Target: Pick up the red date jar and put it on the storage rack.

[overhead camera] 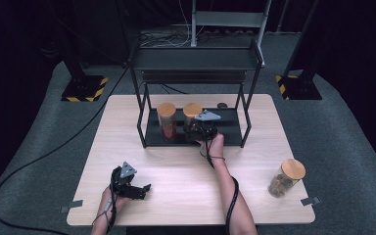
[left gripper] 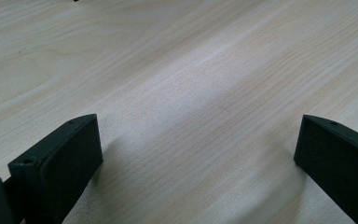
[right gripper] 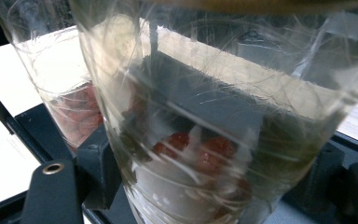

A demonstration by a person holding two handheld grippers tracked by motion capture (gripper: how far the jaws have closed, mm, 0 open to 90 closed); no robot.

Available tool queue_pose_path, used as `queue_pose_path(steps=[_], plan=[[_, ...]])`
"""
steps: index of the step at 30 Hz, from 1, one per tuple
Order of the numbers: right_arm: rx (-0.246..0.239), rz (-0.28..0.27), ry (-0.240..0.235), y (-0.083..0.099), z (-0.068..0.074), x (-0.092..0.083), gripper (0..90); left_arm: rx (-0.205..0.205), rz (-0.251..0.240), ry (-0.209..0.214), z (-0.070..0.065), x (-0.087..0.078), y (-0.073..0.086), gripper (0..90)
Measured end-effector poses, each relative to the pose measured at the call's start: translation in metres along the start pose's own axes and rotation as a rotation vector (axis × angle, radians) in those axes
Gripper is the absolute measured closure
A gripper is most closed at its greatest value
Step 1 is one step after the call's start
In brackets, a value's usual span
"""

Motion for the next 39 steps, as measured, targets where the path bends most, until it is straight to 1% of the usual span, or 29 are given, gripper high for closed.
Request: queue_pose_path(steps=[8, 15, 19, 27, 39], plan=[[-0.007, 0.009, -0.004, 0.0018, 0.0031, 0.0030, 24.3, 0.000, 0.000, 0.000, 0.0000, 0.0000, 0.0000, 0.1], [0.014, 0.001, -0.020, 0.0025, 0.0033, 0.0044, 24.3, 0.000, -0.001, 0.000, 0.0000, 0.0000, 0.0000, 0.1], [0.011, 0.004, -0.033, 0.0021, 0.0049, 0.0053, 24.4, 0.000, 0.000, 0.000, 0.0000, 0.0000, 0.0000, 0.1], [0.021, 0.006, -0.042, 0.0019, 0.0048, 0.0064, 24.4, 0.000, -0.001, 0.000, 0.0000, 0.0000, 0.0000, 0.1], [0.015, 0.015, -0.050, 0.0007, 0.0069, 0.0085, 24.3, 0.000, -0.001, 0.000, -0.0001, 0.0000, 0.0000, 0.1]])
Point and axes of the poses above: each handheld gripper's, and its own axes: x roughly forward along the jaws, y roughly out of its underside, z roughly to its left, the point moved 5 cm from there along x, roughly forward along the jaws, and after that the axes turned 1 degree about z, right-handed, at the moved point
